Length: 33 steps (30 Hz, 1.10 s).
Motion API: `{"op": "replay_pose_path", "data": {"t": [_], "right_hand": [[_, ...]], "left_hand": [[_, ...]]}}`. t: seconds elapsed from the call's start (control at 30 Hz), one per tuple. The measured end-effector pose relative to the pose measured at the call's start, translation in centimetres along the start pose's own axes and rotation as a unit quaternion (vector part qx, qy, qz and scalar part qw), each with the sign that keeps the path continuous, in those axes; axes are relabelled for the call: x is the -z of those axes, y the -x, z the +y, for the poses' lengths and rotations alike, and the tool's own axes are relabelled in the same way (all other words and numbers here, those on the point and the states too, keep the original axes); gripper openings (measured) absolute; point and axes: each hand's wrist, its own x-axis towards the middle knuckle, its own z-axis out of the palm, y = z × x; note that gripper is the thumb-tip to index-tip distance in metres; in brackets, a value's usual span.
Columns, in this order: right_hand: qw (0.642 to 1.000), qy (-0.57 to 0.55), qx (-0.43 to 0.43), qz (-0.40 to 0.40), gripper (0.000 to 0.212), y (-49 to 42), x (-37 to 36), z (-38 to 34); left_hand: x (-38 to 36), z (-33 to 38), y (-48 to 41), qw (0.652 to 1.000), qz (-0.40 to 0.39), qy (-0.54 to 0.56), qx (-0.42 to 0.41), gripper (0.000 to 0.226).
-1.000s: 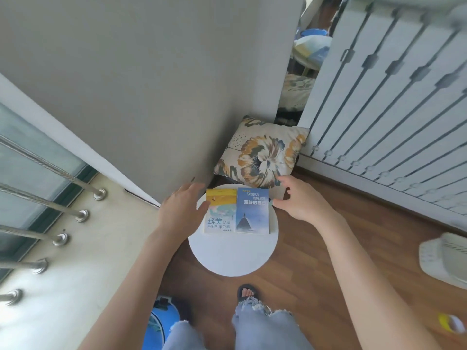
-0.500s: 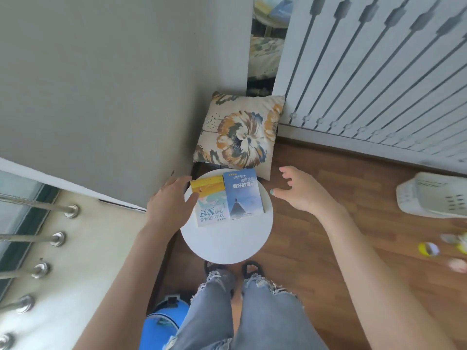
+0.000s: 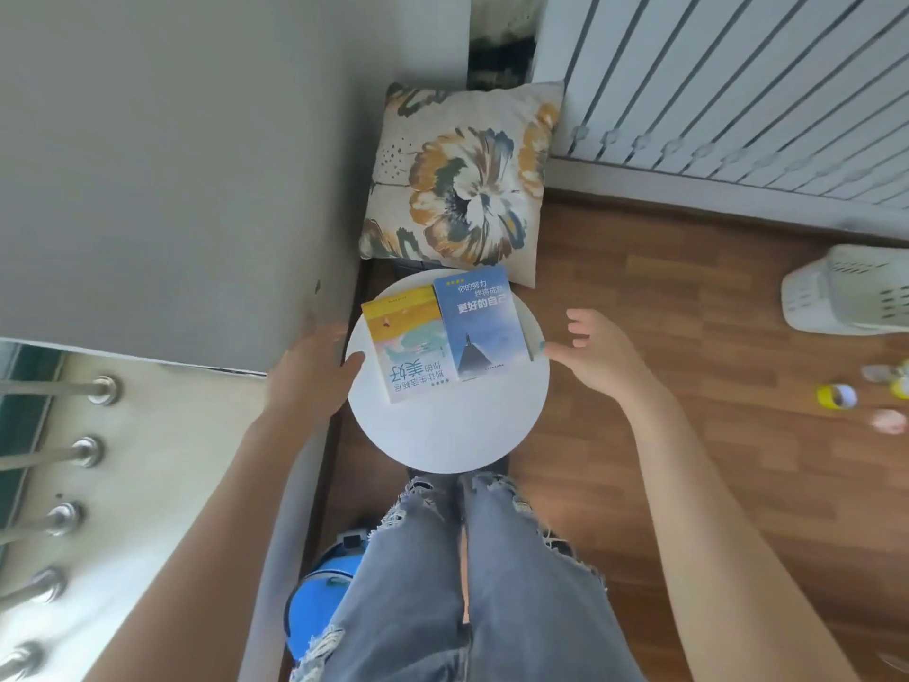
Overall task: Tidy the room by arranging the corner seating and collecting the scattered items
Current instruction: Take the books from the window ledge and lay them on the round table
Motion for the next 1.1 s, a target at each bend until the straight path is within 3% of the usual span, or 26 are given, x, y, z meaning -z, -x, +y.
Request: {"op": "replay_pose_path", "data": {"t": [0.2,0.53,0.73,0.87,0.93,1.03,1.1], "right_hand": [[0.999,-0.020,-0.043,-0.020,0.077,-4.2,-3.2,3.6],[0.991,-0.105,-0.084,0.024,0.093,-10.5,-7.3,8.1],[0.988,-0.094,-0.120,0.016,0.108,-14.0,-9.6,10.1],[0.987,-0.058,-0.148,-0.002,0.114,-15.8,-11.3,11.2],[0.988,-0.061,-0.145,-0.007,0.103,-16.3,-11.9,11.4],[0.988,-0.108,-0.107,-0.009,0.050,-17.1,-12.7,11.7],[0.988,-0.135,-0.072,-0.005,0.034,-17.6,-13.1,11.8]], "left_hand": [[-4.8,-2.8,-3.4,0.998,-0.042,0.035,0.034,0.047],[-12.4,-5.5,-8.9,0.994,-0.025,0.030,0.098,0.069],[-16.0,-7.4,-12.1,0.990,-0.039,0.008,0.134,0.073],[-18.3,-9.2,-13.7,0.976,-0.057,0.050,0.204,0.078],[-19.4,-9.7,-14.3,0.964,-0.066,0.101,0.239,0.081],[-20.9,-10.2,-15.0,0.941,-0.058,0.193,0.271,0.082],[-21.4,-10.2,-15.7,0.917,-0.058,0.244,0.311,0.088]]}}
